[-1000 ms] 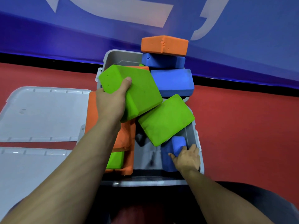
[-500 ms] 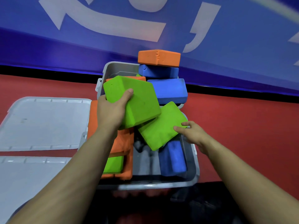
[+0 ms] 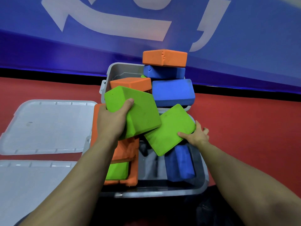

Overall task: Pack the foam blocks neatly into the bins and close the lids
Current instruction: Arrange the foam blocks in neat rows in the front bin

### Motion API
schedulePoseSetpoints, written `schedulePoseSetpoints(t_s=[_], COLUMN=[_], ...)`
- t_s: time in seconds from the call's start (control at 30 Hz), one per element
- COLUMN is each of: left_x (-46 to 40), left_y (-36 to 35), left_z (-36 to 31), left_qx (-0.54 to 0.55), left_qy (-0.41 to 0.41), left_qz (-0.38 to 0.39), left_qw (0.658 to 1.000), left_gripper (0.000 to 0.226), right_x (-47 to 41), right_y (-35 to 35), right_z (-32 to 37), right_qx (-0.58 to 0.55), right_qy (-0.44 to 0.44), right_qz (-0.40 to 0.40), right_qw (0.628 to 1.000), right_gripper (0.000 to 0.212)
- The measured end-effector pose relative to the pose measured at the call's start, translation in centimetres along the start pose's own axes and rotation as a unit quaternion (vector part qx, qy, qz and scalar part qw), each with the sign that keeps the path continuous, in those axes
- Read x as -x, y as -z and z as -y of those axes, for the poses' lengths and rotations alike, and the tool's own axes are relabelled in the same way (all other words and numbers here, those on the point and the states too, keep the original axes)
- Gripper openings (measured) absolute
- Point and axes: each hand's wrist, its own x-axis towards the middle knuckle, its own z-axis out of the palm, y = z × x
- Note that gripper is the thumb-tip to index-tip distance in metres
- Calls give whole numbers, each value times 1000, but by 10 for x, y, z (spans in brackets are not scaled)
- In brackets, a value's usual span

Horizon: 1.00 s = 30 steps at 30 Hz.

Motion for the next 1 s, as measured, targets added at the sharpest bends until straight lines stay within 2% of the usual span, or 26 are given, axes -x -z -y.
schedulePoseSetpoints(t_s=[0.1,0.2,0.33,0.4,0.47,0.5,0.6,0.7,0.8,0.93,1.0], left_x=[-2,-4,-7,-7,-6,-5,-4,0,6,18,22], left_y=[-1,-2,-3,-3,-4,-5,-5,-4,-4,-4,-5], left_z=[1,2,3,2,2,1,-2,-7,-14,-23,-25], left_qx=[-10,-29,-34,-28,-33,-41,-66,-70,-98,-147,-167], left_qy=[-4,-20,-22,-15,-23,-34,-57,-59,-78,-110,-115], left_qz=[0,-9,-19,-20,-18,-18,-23,-23,-30,-32,-29], left_qw=[1000,999,999,999,999,998,996,996,992,982,979], left_gripper=[79,84,95,93,91,90,87,92,87,75,66], right_x=[0,-2,-5,-3,-2,1,12,27,37,55,65], right_y=[-5,-10,0,6,11,14,23,32,33,38,44], right_z=[5,13,20,24,29,33,47,56,63,70,71], right_qx=[12,8,-69,-102,-110,-116,-134,-122,-67,135,183], right_qy=[-2,4,15,18,44,58,79,110,157,210,217], right_qz=[-24,-25,32,52,40,39,59,74,66,-5,-19], right_qw=[1000,1000,997,993,992,991,986,984,983,968,959], right_gripper=[115,118,127,110,68,60,60,48,33,58,64])
